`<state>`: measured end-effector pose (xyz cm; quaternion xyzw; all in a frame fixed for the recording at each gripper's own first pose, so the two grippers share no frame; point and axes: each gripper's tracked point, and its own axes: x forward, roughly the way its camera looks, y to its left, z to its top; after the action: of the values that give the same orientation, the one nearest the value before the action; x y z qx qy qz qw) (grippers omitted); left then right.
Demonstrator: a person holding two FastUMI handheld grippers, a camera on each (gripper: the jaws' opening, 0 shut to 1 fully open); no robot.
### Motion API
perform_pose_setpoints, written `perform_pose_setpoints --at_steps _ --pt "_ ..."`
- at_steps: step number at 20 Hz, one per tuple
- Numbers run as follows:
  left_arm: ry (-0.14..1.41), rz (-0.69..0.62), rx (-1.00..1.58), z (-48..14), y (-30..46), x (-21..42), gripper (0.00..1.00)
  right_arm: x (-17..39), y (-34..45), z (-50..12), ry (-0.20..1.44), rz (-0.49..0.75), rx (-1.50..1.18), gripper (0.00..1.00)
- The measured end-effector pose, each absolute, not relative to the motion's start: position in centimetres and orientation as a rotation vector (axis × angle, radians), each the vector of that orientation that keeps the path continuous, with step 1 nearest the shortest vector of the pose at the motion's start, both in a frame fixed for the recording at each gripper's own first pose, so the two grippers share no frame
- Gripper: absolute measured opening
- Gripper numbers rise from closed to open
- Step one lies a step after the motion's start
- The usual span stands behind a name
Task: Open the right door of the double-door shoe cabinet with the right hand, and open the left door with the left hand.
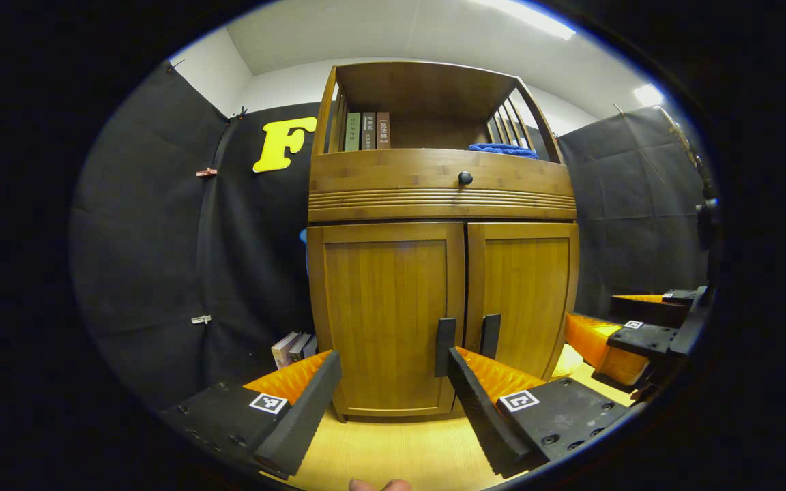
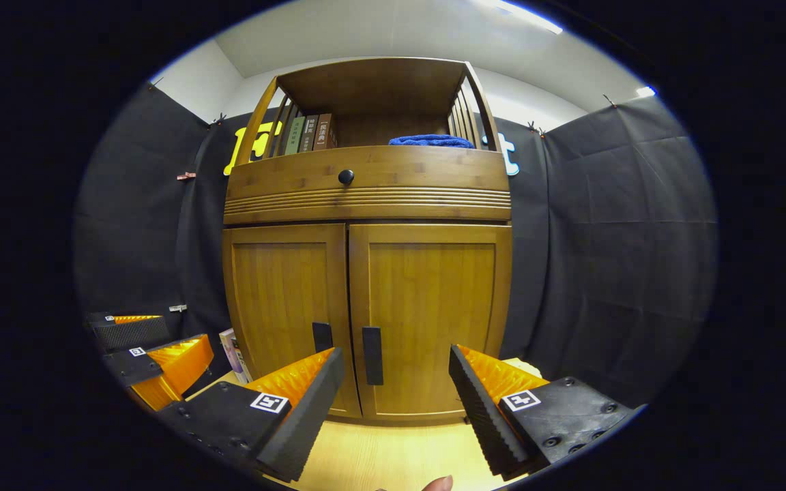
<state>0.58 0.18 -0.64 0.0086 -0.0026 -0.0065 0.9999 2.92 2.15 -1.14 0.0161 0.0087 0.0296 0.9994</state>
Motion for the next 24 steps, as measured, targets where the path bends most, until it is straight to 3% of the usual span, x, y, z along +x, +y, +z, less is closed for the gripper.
perform_pose_setpoints --at_steps 9,12,17,18,19,20,21,23,24 --pt "0.028 -0.002 0.008 -2.8 1.7 1.2 0.97 12.1 5.2 -7.4 0.096 0.119 0.080 0.98" --pt "0.028 -0.012 -0.007 -3.0 1.9 1.4 0.97 15.0 5.4 -9.1 0.107 0.103 0.053 1.00" --pt "0.035 0.004 -0.015 -3.3 3.2 2.1 0.97 18.9 5.3 -12.1 0.161 0.057 -0.004 0.95" --pt "0.036 0.008 -0.018 -3.4 3.5 2.2 0.97 19.5 5.2 -12.5 0.163 0.050 -0.013 0.91" --pt "0.037 0.013 -0.019 -3.4 3.8 2.4 0.97 19.9 5.4 -12.8 0.163 0.049 -0.022 0.75" --pt "0.039 0.019 -0.018 -3.5 4.1 2.5 0.97 20.3 5.8 -12.9 0.164 0.054 -0.027 0.76" --pt "0.040 0.023 -0.018 -3.6 4.3 2.6 0.97 20.5 6.2 -13.1 0.171 0.061 -0.027 0.55" --pt "0.042 0.028 -0.019 -3.6 4.7 2.6 0.97 20.9 6.4 -13.7 0.199 0.052 -0.026 0.40" --pt "0.044 0.030 -0.021 -3.7 4.7 2.7 0.97 21.3 6.2 -14.1 0.213 0.041 -0.006 0.39"
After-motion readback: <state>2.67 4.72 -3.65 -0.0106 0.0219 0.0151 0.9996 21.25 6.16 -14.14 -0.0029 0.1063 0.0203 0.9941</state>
